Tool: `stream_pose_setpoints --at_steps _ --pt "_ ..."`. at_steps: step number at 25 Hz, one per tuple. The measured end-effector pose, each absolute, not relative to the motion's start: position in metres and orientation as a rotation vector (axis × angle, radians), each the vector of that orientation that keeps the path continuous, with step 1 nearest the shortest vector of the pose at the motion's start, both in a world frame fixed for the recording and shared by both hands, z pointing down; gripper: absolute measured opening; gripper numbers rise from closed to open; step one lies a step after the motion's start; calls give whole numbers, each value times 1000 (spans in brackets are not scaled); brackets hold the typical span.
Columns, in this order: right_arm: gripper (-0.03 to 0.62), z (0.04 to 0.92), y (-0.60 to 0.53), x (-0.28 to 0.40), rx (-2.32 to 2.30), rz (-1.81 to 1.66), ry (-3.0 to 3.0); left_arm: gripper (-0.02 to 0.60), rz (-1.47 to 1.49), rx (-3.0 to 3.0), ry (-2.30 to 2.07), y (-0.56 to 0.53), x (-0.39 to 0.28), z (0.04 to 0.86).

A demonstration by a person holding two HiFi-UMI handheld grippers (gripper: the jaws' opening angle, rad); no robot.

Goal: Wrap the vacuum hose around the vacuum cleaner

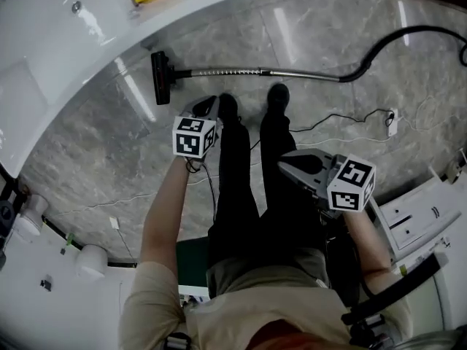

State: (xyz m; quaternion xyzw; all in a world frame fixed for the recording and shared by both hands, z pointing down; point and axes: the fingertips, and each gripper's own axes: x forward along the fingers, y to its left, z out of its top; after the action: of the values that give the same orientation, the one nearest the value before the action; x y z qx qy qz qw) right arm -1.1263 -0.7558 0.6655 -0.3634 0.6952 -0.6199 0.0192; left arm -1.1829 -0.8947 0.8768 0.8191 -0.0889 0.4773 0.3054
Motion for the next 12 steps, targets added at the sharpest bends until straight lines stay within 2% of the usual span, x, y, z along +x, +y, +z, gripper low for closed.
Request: stream_pose_setpoints --at_steps 6,12 --pt "5 771 -730 -1058 -1284 -1969 2085 6 1479 2194 -100 -864 -1177 999" --pt "5 859 -691 -976 -1636 -1987 1872 6 1728 2223 71 -854 -1152 1100"
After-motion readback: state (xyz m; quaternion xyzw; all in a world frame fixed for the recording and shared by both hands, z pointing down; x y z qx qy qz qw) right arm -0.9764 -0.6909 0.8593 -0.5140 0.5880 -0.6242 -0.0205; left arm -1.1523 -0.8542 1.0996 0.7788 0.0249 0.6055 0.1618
